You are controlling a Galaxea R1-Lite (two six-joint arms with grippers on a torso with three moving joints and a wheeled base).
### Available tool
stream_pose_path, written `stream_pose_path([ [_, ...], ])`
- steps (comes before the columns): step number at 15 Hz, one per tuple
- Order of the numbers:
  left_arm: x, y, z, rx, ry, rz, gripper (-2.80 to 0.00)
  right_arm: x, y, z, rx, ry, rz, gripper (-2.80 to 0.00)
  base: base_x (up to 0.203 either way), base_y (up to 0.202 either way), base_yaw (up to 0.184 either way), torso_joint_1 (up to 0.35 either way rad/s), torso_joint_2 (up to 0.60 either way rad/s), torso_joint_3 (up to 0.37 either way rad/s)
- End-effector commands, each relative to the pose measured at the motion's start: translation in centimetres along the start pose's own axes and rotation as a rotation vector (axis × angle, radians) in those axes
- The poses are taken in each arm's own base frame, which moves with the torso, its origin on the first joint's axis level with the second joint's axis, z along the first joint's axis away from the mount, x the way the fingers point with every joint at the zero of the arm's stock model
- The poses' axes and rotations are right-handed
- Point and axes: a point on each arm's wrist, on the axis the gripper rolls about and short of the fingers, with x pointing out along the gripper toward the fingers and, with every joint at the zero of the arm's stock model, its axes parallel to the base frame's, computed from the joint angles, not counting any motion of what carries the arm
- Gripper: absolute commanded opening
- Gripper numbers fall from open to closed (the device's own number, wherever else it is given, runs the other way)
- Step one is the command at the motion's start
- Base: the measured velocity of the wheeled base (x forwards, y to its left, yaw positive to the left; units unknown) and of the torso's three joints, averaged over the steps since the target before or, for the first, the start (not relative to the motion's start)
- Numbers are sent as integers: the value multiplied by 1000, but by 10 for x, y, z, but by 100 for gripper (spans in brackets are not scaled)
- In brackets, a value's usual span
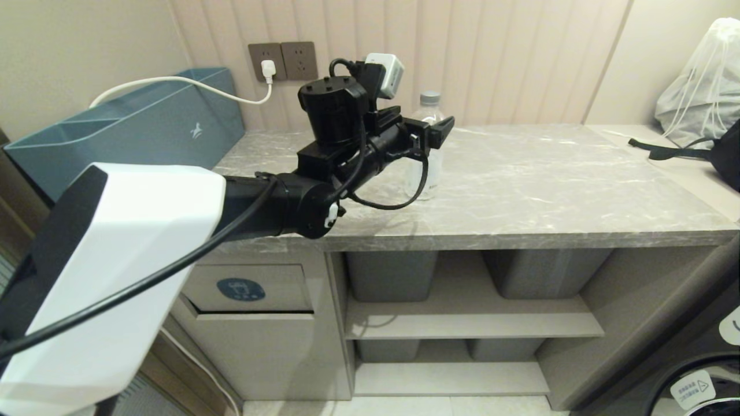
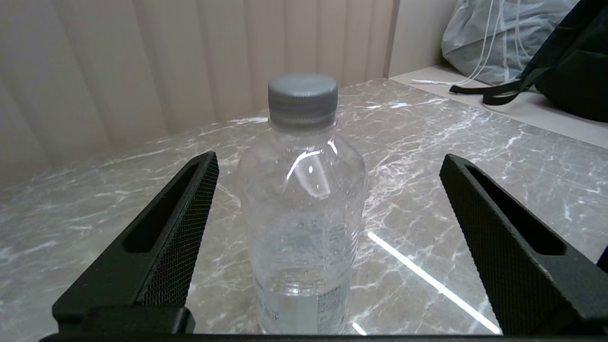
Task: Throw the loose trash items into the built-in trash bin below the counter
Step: Pick up the garbage
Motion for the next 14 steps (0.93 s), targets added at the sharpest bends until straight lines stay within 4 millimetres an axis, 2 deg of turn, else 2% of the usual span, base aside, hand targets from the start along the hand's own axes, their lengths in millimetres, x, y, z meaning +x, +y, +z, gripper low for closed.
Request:
stream_pose_path([
  [1, 0, -1, -2, 0, 1, -3, 0, 0, 0, 0, 1, 0, 0, -280, 0, 0, 0, 81, -175, -96],
  [14, 0, -5, 1, 14, -1, 16, 0, 0, 0, 0, 1, 0, 0, -280, 0, 0, 0, 7, -14, -8],
])
